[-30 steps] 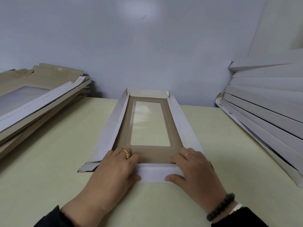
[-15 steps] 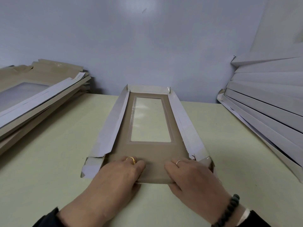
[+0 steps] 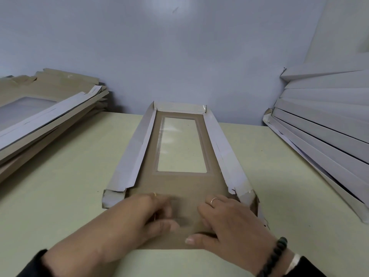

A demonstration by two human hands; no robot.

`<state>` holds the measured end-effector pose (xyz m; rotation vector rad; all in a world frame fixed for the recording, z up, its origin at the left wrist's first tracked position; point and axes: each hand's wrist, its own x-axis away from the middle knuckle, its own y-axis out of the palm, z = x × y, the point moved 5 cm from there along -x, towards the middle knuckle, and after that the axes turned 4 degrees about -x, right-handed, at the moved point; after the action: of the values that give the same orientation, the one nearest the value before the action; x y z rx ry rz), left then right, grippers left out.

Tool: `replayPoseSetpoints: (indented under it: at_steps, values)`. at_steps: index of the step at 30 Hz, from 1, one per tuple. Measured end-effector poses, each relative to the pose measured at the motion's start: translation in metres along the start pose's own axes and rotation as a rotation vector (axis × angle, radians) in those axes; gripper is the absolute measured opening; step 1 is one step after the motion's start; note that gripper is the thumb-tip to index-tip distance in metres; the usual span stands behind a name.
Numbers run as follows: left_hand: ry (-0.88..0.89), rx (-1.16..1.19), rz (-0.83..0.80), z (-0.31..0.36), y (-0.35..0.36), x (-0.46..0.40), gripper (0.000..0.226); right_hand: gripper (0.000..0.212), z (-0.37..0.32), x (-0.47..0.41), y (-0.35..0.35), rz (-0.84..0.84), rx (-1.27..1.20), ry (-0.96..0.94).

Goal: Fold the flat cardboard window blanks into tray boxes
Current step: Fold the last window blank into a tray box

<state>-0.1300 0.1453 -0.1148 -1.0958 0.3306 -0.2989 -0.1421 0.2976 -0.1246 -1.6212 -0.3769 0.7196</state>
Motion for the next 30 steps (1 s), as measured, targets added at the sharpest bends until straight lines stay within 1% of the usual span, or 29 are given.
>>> replayPoseSetpoints:
  at_steps: [1, 2, 3, 4, 5, 6, 7, 8, 10, 12, 14, 17, 18, 20, 21, 23, 26, 30]
  values:
    - [0.036, 0.088, 0.084, 0.001, -0.009, 0.000, 0.024, 0.048, 0.002, -0.001, 0.004, -0.033, -0.045, -0.017]
    - [0.067, 0.172, 0.194, -0.001, -0.020, 0.001, 0.019, 0.047, 0.004, 0.001, 0.010, -0.106, -0.106, -0.006]
    - [0.081, 0.216, 0.329, -0.006, -0.032, 0.003, 0.011, 0.045, 0.005, 0.001, 0.013, -0.145, -0.154, -0.010]
    - [0.074, 0.200, 0.458, -0.016, -0.044, 0.006, 0.004, 0.041, 0.006, 0.001, 0.013, -0.158, -0.203, -0.010]
    - [0.051, 0.137, 0.562, -0.027, -0.053, 0.010, 0.013, 0.036, 0.006, 0.001, 0.011, -0.155, -0.263, -0.011]
    - [0.008, 0.074, 0.618, -0.040, -0.058, 0.013, 0.024, 0.030, 0.006, 0.002, 0.011, -0.158, -0.313, -0.012]
    - [-0.048, 0.035, 0.626, -0.054, -0.061, 0.015, 0.036, 0.029, 0.005, 0.002, 0.010, -0.165, -0.352, -0.011]
    - [-0.098, 0.019, 0.585, -0.068, -0.060, 0.017, 0.048, 0.029, 0.004, 0.002, 0.011, -0.175, -0.379, -0.013]
    - [-0.157, 0.041, 0.438, -0.092, -0.052, 0.019, 0.072, 0.029, 0.004, 0.002, 0.010, -0.176, -0.393, -0.018]
    - [-0.181, 0.096, 0.321, -0.107, -0.043, 0.023, 0.082, 0.029, 0.005, 0.001, 0.010, -0.175, -0.399, -0.014]
    - [-0.180, 0.160, 0.267, -0.113, -0.040, 0.024, 0.079, 0.030, 0.005, 0.001, 0.010, -0.177, -0.411, -0.006]
    - [-0.183, 0.195, 0.193, -0.114, -0.035, 0.023, 0.062, 0.030, 0.004, 0.001, 0.010, -0.174, -0.412, -0.006]
    - [-0.193, 0.210, 0.177, -0.113, -0.033, 0.023, 0.051, 0.030, 0.004, 0.001, 0.010, -0.168, -0.412, -0.008]
    - [-0.233, 0.276, 0.169, -0.109, -0.031, 0.021, 0.017, 0.029, 0.005, 0.001, 0.010, -0.166, -0.414, -0.005]
    - [-0.251, 0.300, 0.177, -0.106, -0.032, 0.021, 0.010, 0.029, 0.005, 0.001, 0.011, -0.170, -0.418, -0.002]
    - [-0.256, 0.331, 0.199, -0.104, -0.032, 0.021, 0.014, 0.029, 0.005, 0.001, 0.011, -0.173, -0.429, 0.001]
    - [-0.235, 0.354, 0.246, -0.101, -0.034, 0.020, 0.014, 0.028, 0.005, 0.001, 0.010, -0.170, -0.434, -0.006]
    - [-0.193, 0.288, 0.302, -0.091, -0.028, 0.014, 0.020, 0.028, 0.005, 0.001, 0.010, -0.162, -0.440, -0.008]
